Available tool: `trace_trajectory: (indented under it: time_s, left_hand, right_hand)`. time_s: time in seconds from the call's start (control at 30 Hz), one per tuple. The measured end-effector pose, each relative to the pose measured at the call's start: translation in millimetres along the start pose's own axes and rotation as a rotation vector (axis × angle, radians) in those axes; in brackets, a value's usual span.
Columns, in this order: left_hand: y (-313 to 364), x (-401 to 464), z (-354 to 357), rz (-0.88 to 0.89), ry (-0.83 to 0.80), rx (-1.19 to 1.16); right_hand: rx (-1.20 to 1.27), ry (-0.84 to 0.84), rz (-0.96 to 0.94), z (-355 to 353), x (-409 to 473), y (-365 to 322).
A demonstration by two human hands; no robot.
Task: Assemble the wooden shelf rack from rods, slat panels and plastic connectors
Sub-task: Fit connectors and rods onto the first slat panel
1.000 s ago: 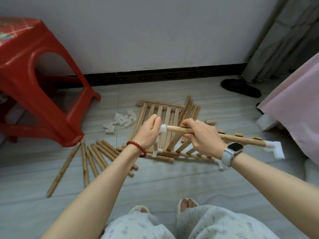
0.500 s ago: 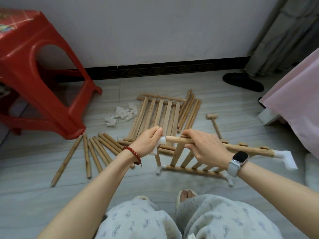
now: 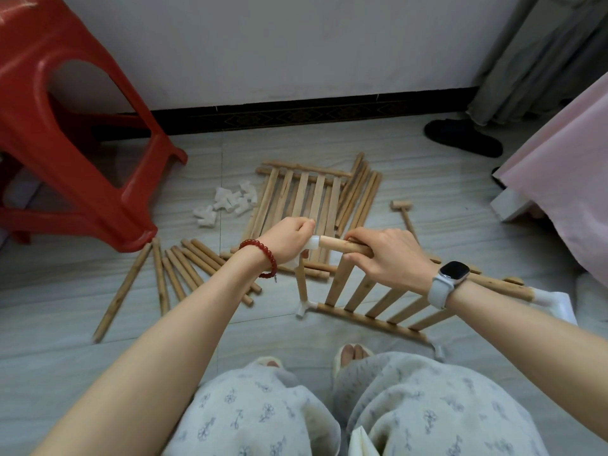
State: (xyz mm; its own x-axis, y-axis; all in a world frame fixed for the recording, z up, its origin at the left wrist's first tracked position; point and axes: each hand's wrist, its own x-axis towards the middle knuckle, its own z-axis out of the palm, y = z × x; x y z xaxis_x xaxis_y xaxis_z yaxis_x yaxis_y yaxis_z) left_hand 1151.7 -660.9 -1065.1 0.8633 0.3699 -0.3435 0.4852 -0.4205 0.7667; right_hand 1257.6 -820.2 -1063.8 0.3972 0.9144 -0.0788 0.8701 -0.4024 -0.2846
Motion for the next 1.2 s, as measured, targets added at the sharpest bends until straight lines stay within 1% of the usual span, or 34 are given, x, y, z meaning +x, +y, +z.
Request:
trace_trajectory:
  time_s: [0.1,0.13,0.23,0.27,0.3,0.37,0.43,0.5,0.63,0.77,1.0,1.2]
  left_hand:
    - [-0.2,0.2,-1.0,-0.023,0.009,-0.024]
    - [0.2,0.2,-0.1,-0.023,0.04,-0.043]
    - [0.9,-1.7,5.1,-0.039,0.259,-0.076]
    - [0.5,-3.6,7.2,-0.065,0.318,-0.102]
    - [0.1,-5.4,9.6,-0.106,0.342,-0.152]
    - [0.7,-8.6,13.9,-0.212,0.323,-0.246]
    - [3.9,-9.7,17.3,-0.269,0.313,-0.237]
    - [6.6,-9.3,18.2,-0.245,0.327,-0.196]
    - [6.3,-5.2,15.8,-0.164,0.329,-0.188]
    - [6.0,0.5,15.4,-0.19,0.321,-0.18]
    - [5.7,14.1,15.1,-0.226,0.308,-0.145]
    - [4.6,18.5,15.8,-0.227,0.265,-0.126]
  right_hand:
    - [-0.013,-0.001,0.012,0.1,1.2,0.0]
    - [-0.02,-0.001,0.019,-0.4,2.3,-0.1]
    - [-0.031,-0.016,0.04,-2.6,4.9,-1.7]
    - [-0.037,-0.018,0.041,-3.0,4.7,-1.7]
    - [-0.036,-0.021,0.039,-3.1,4.4,-1.4]
    - [-0.017,-0.033,0.039,-3.6,4.4,-1.3]
    - [0.019,-0.052,0.036,-4.2,4.5,-1.4]
    - [0.031,-0.052,0.031,-4.2,4.8,-1.7]
    - [-0.037,-0.029,0.003,-4.7,5.0,-1.7]
    - [-0.017,-0.05,-0.006,-5.6,4.6,-0.1]
    - [-0.008,-0.034,-0.003,-5.4,2.2,1.1]
    - [0.003,-0.013,-0.003,-4.1,0.7,4.2]
